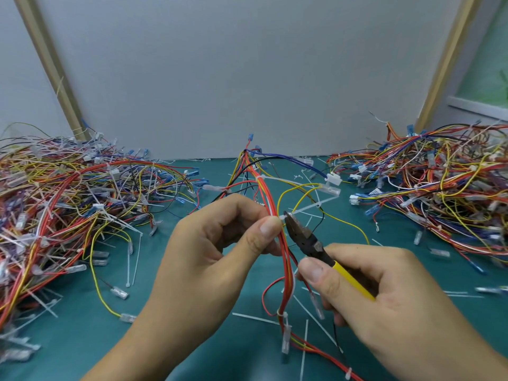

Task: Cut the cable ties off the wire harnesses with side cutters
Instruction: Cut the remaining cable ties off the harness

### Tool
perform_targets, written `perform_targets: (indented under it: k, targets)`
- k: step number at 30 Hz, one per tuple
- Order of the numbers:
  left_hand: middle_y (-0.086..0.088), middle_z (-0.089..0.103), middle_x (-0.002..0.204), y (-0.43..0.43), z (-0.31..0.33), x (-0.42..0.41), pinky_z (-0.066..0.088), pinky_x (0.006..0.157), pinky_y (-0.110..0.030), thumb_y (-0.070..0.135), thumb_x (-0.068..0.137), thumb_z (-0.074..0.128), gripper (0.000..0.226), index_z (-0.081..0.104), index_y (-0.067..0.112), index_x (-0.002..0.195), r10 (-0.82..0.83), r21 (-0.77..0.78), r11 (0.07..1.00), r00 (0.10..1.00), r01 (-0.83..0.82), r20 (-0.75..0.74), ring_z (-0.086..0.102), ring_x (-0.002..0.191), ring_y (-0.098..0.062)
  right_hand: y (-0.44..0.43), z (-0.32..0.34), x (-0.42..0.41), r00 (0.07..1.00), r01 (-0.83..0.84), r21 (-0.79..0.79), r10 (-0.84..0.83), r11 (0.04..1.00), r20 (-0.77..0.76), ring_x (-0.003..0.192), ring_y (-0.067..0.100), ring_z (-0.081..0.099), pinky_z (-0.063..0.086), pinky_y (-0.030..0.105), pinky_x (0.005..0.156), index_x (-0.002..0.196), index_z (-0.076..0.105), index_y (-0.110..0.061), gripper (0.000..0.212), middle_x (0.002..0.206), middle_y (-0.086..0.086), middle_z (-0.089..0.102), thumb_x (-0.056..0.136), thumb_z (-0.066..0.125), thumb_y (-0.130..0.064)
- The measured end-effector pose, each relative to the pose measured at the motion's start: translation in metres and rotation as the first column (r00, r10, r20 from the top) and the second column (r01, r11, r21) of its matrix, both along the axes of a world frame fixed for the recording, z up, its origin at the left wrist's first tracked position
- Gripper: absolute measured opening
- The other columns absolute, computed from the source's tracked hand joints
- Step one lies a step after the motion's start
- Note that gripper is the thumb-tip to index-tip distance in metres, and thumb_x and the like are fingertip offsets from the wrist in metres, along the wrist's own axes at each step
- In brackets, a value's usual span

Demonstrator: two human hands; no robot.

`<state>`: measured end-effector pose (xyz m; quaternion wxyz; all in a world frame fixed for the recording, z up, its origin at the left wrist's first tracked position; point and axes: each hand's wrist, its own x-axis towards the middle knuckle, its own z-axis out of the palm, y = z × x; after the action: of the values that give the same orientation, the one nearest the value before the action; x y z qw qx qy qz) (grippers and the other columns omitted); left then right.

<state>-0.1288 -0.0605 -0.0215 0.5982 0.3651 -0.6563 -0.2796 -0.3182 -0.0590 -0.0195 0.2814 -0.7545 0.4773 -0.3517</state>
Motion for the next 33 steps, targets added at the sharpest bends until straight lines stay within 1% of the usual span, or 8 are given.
perform_targets:
  k: [5,7,9,13,21,26,30,33]
  targets:
    - [-0.003,0.071,0.07,0.0,-0.001,0.0,0.051,0.066,-0.014,0.023,0.087,0.063,0.019,0.066,0.006,0.079,0.007,0.0,1.0,1.0,-0.007,0.001,0.069,0.067,-0.01,0.0,0.0,0.0,1.0,0.002,-0.028,-0.003,1.0,-0.029,0.05,0.015,0.06,0.051,0.038,0.054,0.078,0.064,-0.025,0.055,0.056,-0.004,0.061,0.075,0.046,-0.077]
    - [-0.002,0.07,0.07,0.0,-0.001,0.0,0.05,0.066,-0.014,0.023,0.087,0.064,0.019,0.065,0.006,0.079,0.007,0.002,1.0,1.0,-0.007,0.003,0.068,0.067,-0.01,0.0,0.0,0.0,0.999,0.005,-0.059,-0.008,0.998,-0.05,0.047,0.012,0.057,0.05,0.029,0.049,0.08,0.064,-0.023,0.056,0.052,-0.007,0.057,0.076,0.046,-0.077]
    - [-0.002,0.07,0.07,0.0,-0.001,0.0,0.05,0.066,-0.015,0.024,0.087,0.064,0.02,0.065,0.006,0.079,0.007,0.004,1.0,1.0,-0.007,0.004,0.068,0.067,-0.01,0.001,0.002,0.0,0.998,0.001,-0.088,-0.006,0.996,-0.063,0.044,0.007,0.052,0.038,0.015,0.043,0.079,0.063,-0.022,0.055,0.047,-0.011,0.052,0.077,0.047,-0.075]
    - [-0.001,0.07,0.07,0.0,-0.001,0.0,0.051,0.066,-0.016,0.026,0.087,0.064,0.021,0.065,0.006,0.079,0.019,0.004,1.0,0.999,-0.019,0.029,0.069,0.067,-0.01,0.002,0.004,0.001,0.997,-0.002,-0.099,-0.005,0.995,-0.078,0.041,0.002,0.043,0.03,0.009,0.042,0.071,0.061,-0.025,0.049,0.044,-0.014,0.046,0.08,0.048,-0.071]
    - [-0.001,0.07,0.07,0.0,-0.002,0.0,0.052,0.067,-0.019,0.025,0.088,0.065,0.02,0.066,0.007,0.079,0.014,0.008,1.0,1.0,-0.014,0.016,0.069,0.067,-0.013,0.002,0.002,0.001,1.0,-0.014,-0.006,0.014,1.0,-0.02,0.043,0.008,0.051,0.035,0.017,0.044,0.067,0.06,-0.028,0.053,0.047,-0.007,0.055,0.072,0.044,-0.079]
    - [-0.003,0.069,0.068,0.001,-0.001,-0.002,0.05,0.065,-0.017,0.025,0.087,0.065,0.019,0.065,0.008,0.078,0.017,0.004,1.0,1.0,-0.017,0.022,0.067,0.065,-0.012,0.004,-0.001,0.003,1.0,-0.016,0.083,0.015,0.996,0.003,0.053,0.031,0.055,0.047,0.043,0.054,0.074,0.06,-0.016,0.071,0.057,0.015,0.053,0.065,0.047,-0.086]
    - [-0.003,0.069,0.067,0.002,-0.001,-0.004,0.049,0.065,-0.015,0.026,0.087,0.069,0.02,0.066,0.009,0.077,0.007,0.008,1.0,1.0,-0.007,-0.001,0.067,0.064,-0.01,-0.001,-0.001,0.0,0.995,0.009,0.073,-0.016,0.997,0.094,0.052,0.036,0.049,0.046,0.052,0.055,0.077,0.06,-0.008,0.079,0.058,0.021,0.046,0.065,0.052,-0.086]
    - [-0.004,0.07,0.068,0.001,-0.002,-0.003,0.05,0.065,-0.015,0.024,0.084,0.068,0.019,0.068,0.007,0.077,0.007,0.028,1.0,0.999,-0.005,-0.051,0.068,0.065,-0.011,-0.007,0.0,-0.003,0.972,0.023,0.027,-0.029,0.999,0.232,0.052,0.036,0.048,0.046,0.049,0.052,0.084,0.066,-0.012,0.067,0.057,0.018,0.047,0.068,0.057,-0.077]
